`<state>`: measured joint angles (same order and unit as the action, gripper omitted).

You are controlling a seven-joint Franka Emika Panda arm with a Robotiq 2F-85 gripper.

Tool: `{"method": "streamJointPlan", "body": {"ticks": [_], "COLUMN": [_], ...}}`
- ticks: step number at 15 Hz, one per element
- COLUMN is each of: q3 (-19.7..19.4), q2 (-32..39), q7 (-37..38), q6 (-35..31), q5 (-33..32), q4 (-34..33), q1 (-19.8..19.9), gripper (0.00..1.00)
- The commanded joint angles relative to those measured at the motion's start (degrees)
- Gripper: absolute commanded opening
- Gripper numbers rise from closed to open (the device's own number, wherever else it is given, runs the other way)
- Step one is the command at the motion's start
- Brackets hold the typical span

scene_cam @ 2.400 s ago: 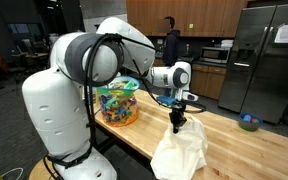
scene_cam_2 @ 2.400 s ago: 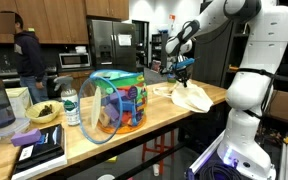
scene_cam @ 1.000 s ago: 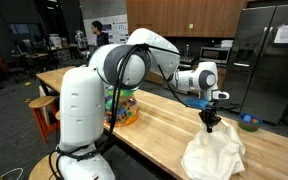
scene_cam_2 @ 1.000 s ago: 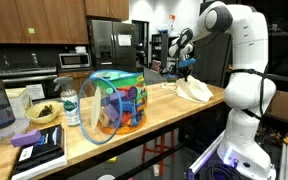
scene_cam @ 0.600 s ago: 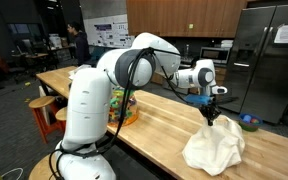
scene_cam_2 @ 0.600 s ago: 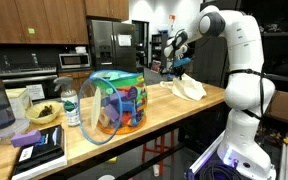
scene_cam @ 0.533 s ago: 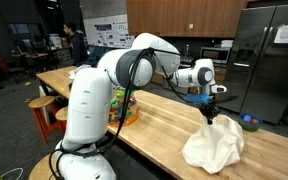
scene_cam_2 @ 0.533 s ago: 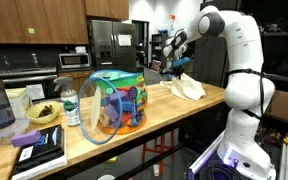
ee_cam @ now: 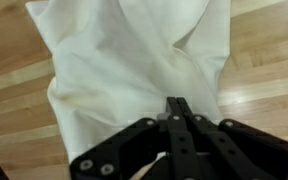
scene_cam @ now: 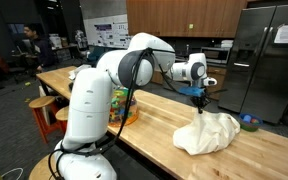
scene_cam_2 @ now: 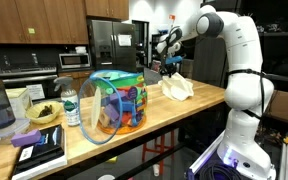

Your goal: Move the bag side to side and in circles

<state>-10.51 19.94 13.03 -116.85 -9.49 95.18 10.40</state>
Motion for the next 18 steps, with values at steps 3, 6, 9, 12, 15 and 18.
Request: {"method": "streamJointPlan", "body": {"ticks": [3,6,9,12,15,18], "q3": [1.9,2.9,3.8,5.1,4.8,5.5], "q2": [-1.3,-2.1,-2.8,-3.7,0.2,3.5], "q7": [-3.1,-4.3,-4.3,-4.3,4.9,8.4], "q6": [0.0,0.9,1.3,3.6,6.9,9.6], "q5": [3.8,3.8,3.6,2.0,-3.5,-4.2], "q4": [0.5,1.1,1.3,0.8,7.0,8.4], "q1": [-1.4,-2.7,-4.0,-6.7,-10.3,-12.9], "gripper": [0.00,0.00,0.00,0.00,0.32,0.51]}}
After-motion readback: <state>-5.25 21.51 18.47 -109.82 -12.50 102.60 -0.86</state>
